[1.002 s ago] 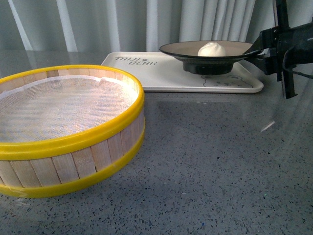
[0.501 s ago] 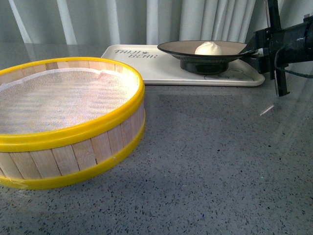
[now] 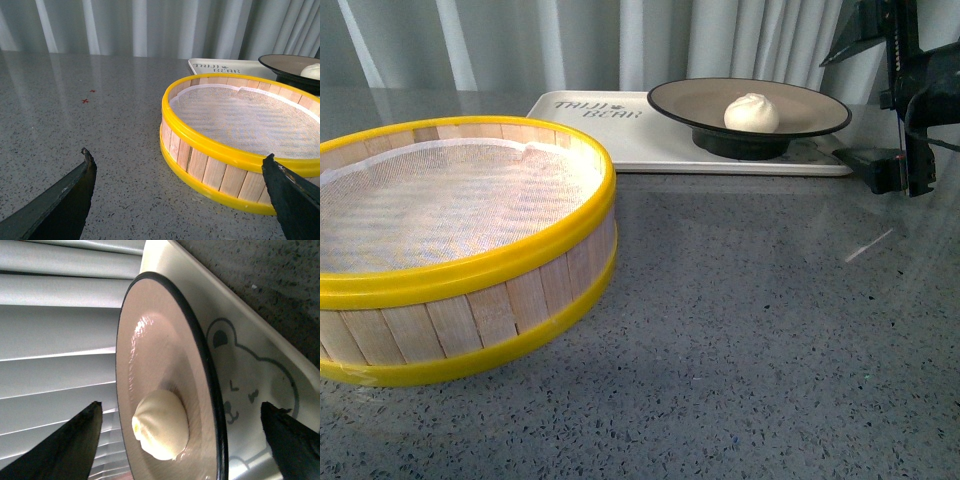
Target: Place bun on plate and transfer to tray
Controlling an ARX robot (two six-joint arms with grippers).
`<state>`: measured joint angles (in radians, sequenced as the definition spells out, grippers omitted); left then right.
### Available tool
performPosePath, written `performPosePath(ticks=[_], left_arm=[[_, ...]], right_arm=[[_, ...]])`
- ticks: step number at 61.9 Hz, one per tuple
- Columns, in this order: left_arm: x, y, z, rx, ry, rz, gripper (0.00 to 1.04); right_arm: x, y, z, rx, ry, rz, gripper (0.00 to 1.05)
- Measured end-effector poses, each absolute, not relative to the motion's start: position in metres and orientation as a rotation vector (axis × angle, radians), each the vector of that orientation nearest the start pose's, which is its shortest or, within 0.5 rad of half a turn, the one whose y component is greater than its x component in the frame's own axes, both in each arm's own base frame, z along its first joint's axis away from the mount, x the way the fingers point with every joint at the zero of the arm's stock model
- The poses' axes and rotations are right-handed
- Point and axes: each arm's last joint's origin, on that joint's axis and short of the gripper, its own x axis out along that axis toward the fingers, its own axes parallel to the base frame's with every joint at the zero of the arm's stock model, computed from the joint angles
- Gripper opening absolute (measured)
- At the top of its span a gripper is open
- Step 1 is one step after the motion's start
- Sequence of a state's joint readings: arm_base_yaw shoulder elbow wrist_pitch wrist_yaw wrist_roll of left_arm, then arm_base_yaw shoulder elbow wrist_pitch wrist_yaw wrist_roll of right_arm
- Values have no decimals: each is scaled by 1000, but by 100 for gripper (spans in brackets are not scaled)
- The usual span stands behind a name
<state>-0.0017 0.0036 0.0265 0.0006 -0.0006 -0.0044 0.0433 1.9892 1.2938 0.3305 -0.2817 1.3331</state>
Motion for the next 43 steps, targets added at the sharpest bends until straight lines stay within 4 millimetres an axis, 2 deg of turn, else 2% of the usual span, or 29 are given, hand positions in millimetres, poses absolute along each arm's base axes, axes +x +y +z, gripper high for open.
performPosePath(ticks=[13, 21, 25, 31, 40, 43], left_arm=[[96, 0, 172, -4, -23, -1, 98], [96, 0, 172, -4, -23, -1, 98], [96, 0, 172, -4, -23, -1, 98], [96, 0, 172, -4, -23, -1, 98], [96, 0, 172, -4, -23, -1, 98], [96, 0, 172, -4, -23, -1, 98]], right_arm=[[411, 28, 214, 1368, 485, 62, 96], [378, 22, 221, 1320, 454, 15, 96], [355, 14, 226, 1251, 410, -34, 96], [327, 0, 236, 1084, 296, -131, 96], [281, -29, 260, 660, -42, -332, 96], [268, -33, 265, 553, -100, -344, 96]])
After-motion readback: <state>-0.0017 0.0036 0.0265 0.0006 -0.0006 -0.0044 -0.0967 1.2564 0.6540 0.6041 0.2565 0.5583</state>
